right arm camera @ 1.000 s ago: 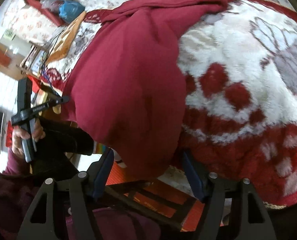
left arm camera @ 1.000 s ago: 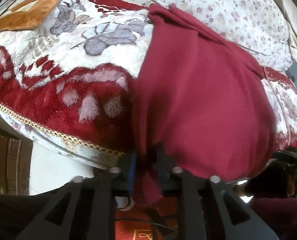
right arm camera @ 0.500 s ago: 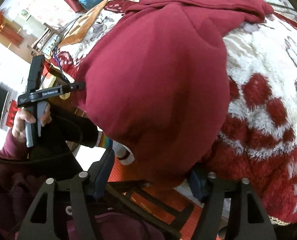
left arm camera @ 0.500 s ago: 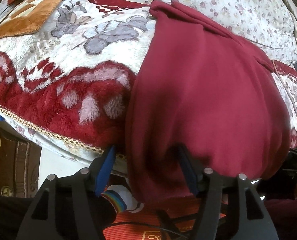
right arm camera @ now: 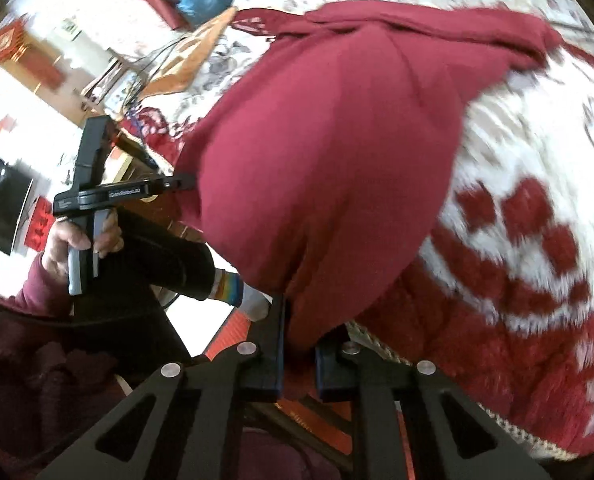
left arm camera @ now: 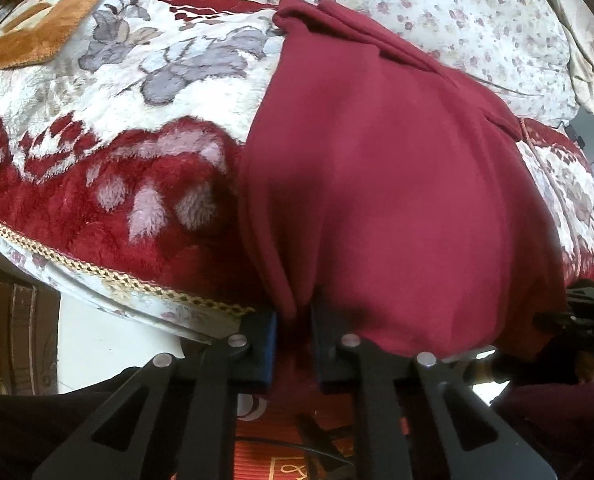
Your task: Fold small clothes
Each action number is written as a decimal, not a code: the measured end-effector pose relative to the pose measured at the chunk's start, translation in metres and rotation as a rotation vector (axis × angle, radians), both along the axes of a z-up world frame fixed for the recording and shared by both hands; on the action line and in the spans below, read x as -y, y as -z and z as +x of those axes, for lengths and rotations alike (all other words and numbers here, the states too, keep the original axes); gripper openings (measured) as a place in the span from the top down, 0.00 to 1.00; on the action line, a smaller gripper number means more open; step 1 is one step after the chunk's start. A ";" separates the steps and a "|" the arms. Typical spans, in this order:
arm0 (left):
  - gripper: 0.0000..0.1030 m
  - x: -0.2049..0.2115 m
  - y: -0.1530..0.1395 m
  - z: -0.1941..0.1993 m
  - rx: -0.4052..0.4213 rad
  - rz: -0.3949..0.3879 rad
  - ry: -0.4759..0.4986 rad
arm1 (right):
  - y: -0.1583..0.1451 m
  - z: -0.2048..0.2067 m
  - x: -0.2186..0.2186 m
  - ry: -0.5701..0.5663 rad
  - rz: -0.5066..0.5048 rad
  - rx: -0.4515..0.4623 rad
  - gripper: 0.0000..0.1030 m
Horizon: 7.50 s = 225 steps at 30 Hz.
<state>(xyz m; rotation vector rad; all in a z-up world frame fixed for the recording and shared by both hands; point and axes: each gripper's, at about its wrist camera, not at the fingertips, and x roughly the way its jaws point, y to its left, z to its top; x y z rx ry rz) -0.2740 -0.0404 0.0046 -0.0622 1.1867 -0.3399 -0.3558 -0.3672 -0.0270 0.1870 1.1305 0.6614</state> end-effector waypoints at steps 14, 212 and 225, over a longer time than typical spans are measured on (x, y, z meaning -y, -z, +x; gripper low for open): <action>0.90 0.002 0.004 0.001 -0.035 -0.039 0.011 | 0.015 -0.002 -0.013 -0.020 -0.009 -0.038 0.89; 0.24 0.029 0.002 0.220 0.110 0.000 -0.069 | -0.015 0.451 -0.167 0.249 -0.369 0.169 0.30; 0.21 0.031 0.001 0.226 0.099 -0.027 -0.101 | -0.014 0.426 -0.211 0.137 -0.503 0.183 0.28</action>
